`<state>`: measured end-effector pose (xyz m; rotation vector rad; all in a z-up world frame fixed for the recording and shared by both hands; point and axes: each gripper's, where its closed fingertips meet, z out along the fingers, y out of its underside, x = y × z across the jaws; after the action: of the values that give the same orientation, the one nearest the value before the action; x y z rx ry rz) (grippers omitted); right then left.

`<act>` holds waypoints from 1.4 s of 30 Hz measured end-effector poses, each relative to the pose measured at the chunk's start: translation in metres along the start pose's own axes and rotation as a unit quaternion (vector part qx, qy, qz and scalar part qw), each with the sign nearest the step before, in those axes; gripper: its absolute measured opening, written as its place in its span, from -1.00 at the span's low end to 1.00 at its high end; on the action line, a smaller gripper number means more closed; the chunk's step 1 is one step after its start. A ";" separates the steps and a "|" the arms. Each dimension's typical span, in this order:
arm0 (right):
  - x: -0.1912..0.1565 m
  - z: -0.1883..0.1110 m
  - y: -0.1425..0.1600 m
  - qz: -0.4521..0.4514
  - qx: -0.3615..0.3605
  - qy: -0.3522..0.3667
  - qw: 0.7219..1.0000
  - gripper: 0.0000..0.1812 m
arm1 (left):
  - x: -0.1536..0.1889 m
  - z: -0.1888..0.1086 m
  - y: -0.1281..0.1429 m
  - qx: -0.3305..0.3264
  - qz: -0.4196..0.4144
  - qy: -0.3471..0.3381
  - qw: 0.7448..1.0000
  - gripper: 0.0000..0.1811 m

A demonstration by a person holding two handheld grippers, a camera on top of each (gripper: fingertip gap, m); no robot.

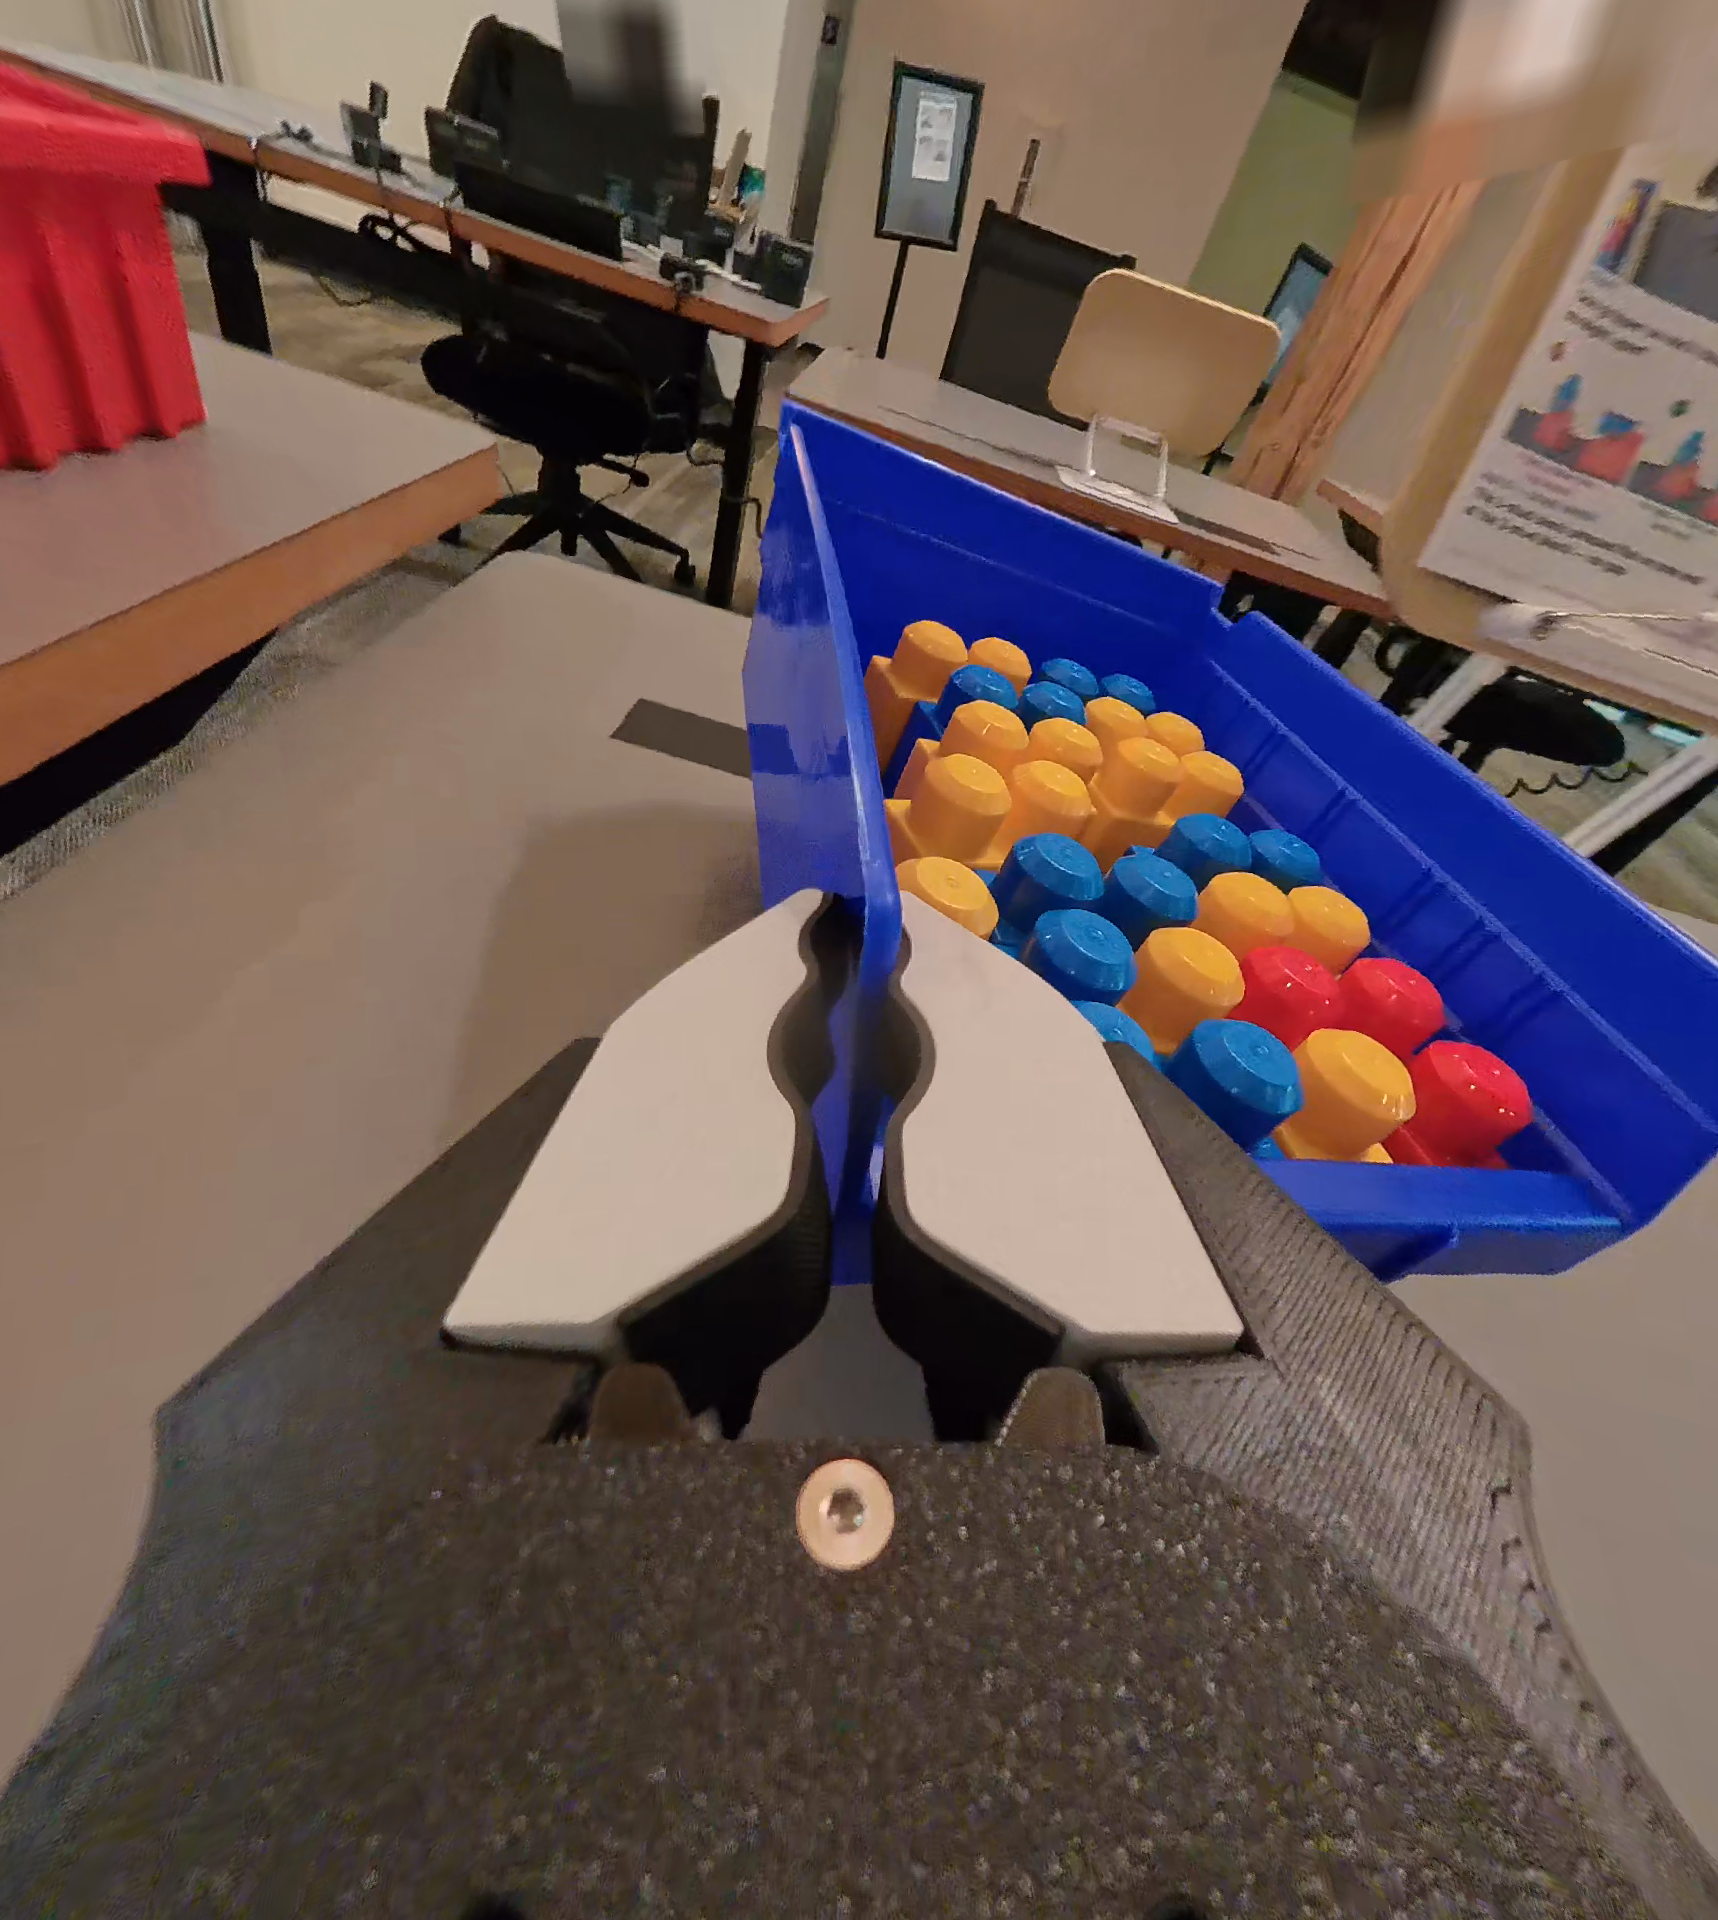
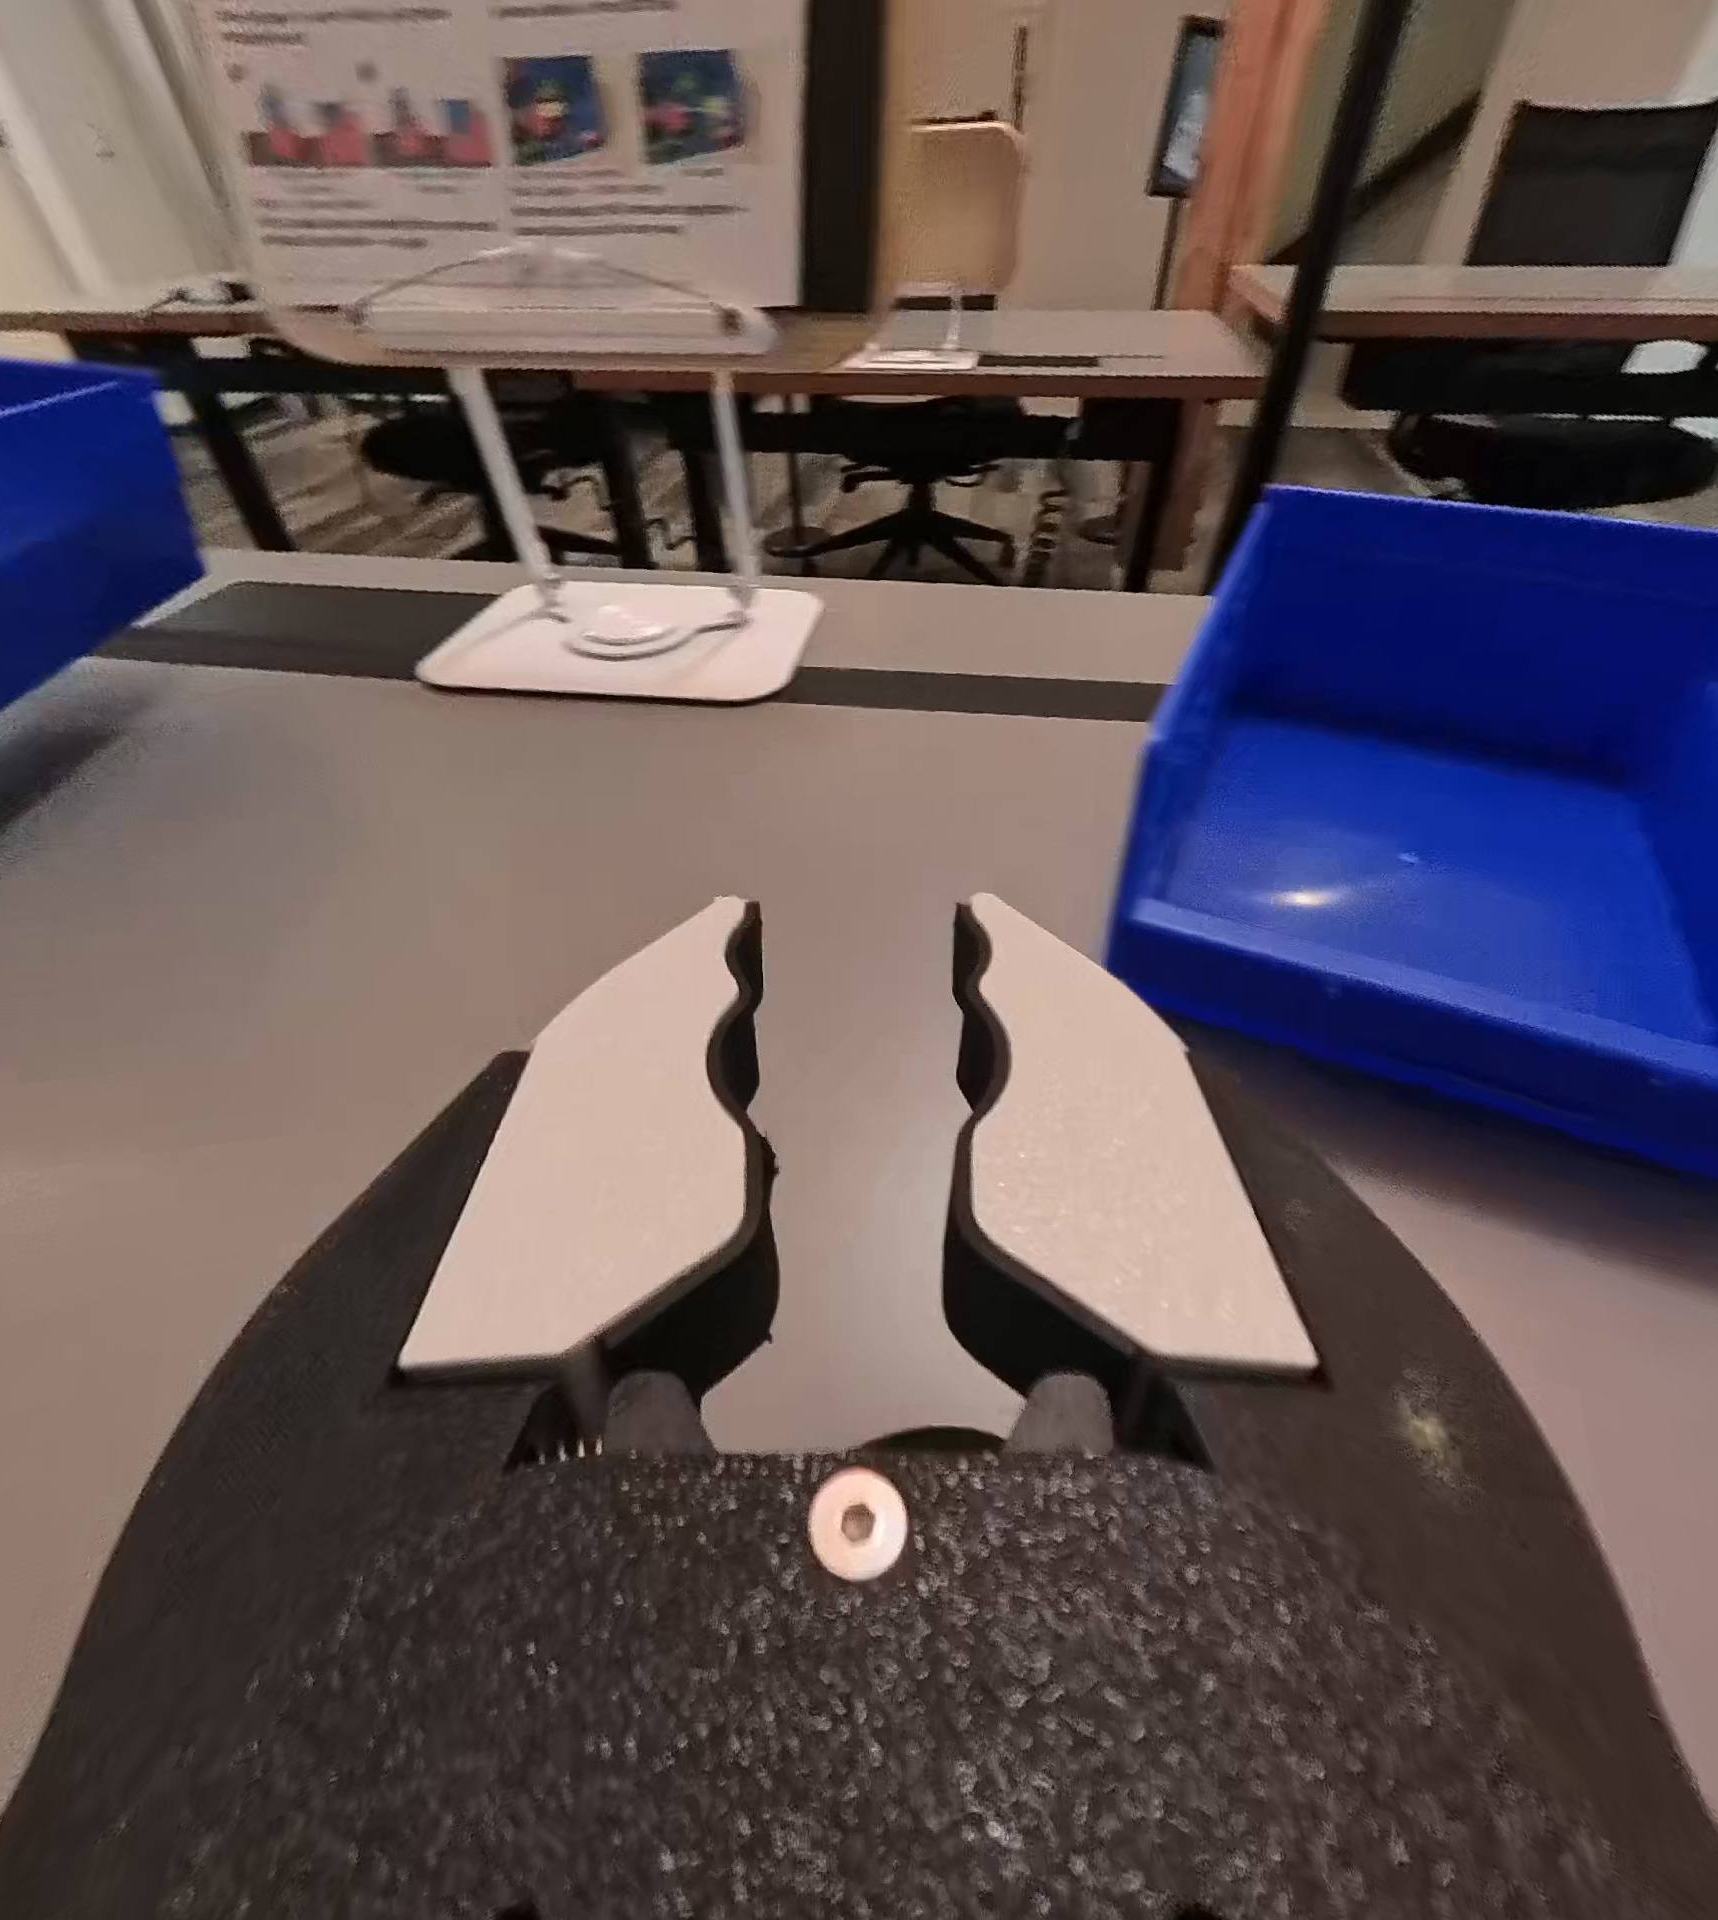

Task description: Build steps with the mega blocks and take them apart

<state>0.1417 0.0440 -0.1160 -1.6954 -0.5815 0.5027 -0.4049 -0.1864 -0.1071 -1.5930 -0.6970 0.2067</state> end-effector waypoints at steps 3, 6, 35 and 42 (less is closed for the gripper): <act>0.030 -0.005 -0.002 0.016 0.007 0.028 0.999 -0.61 | -0.013 0.011 0.010 -0.013 -0.012 -0.006 1.000 -0.95; 0.048 -0.010 -0.003 0.023 0.011 0.045 0.999 -0.61 | -0.022 0.017 0.023 -0.025 -0.015 -0.019 0.999 -0.95; 0.064 -0.005 0.013 0.044 0.010 0.055 0.997 -0.60 | -0.055 -0.013 0.040 0.041 -0.048 -0.099 0.993 -0.54; 0.063 -0.006 0.012 0.040 0.014 0.052 0.998 -0.60 | -0.044 -0.034 0.019 0.074 0.002 -0.112 0.991 -0.37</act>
<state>0.1962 0.0769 -0.1281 -1.7133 -0.4308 0.4746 -0.4162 -0.2389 -0.1314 -1.4418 -0.8306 0.4362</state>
